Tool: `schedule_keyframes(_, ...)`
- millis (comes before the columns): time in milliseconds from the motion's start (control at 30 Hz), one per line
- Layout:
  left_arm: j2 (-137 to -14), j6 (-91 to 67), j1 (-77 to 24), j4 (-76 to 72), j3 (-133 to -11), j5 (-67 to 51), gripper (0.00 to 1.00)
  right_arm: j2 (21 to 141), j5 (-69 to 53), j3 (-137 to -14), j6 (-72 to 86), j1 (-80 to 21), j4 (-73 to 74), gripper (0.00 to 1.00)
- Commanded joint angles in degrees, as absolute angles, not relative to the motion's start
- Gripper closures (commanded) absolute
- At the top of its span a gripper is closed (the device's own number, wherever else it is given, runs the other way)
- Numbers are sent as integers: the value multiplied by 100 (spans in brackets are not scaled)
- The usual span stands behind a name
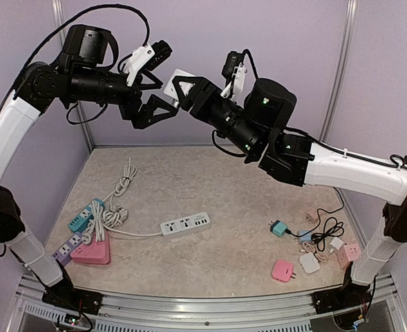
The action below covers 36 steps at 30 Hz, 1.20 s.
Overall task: Insert the plug
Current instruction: Pick up the plug from the center of the board.
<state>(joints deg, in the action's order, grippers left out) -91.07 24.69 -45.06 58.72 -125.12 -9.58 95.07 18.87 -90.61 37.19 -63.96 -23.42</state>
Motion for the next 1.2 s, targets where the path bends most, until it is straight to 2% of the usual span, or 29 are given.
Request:
schedule_keyframes(0, -9278, 2477, -4571, 5654, -12863, -958, 1, 9544, 1846, -9270, 3803, -6448, -2408, 100)
schedule_keyframes(333, -9456, 2638, -4852, 5536, -12973, -545, 1, 9626, 1838, -9265, 4327, -6446, -2471, 100)
schedule_keyframes(567, -9458, 2544, -4852, 5247, -12994, -85, 1, 9617, 1921, -8721, 5117, -6449, -3430, 100)
schedule_keyframes(733, -9431, 2409, -4852, 5107, -12944, -79, 10, 9757, 1794, -8794, 5490, -6458, -3671, 100)
schedule_keyframes(1000, -9469, 2408, -4852, 4936, -12981, 142, 9, 9908, 1776, -8877, 5783, -6451, -3605, 100)
schedule_keyframes(1067, -9466, 2408, -4852, 4935, -12927, 126, 14, 9941, 1753, -8961, 5783, -6451, -3478, 100)
schedule_keyframes(1167, -9475, 2463, -4850, 4961, -12885, 57, 36, 9986, 1724, -9040, 5801, -6451, -3317, 100)
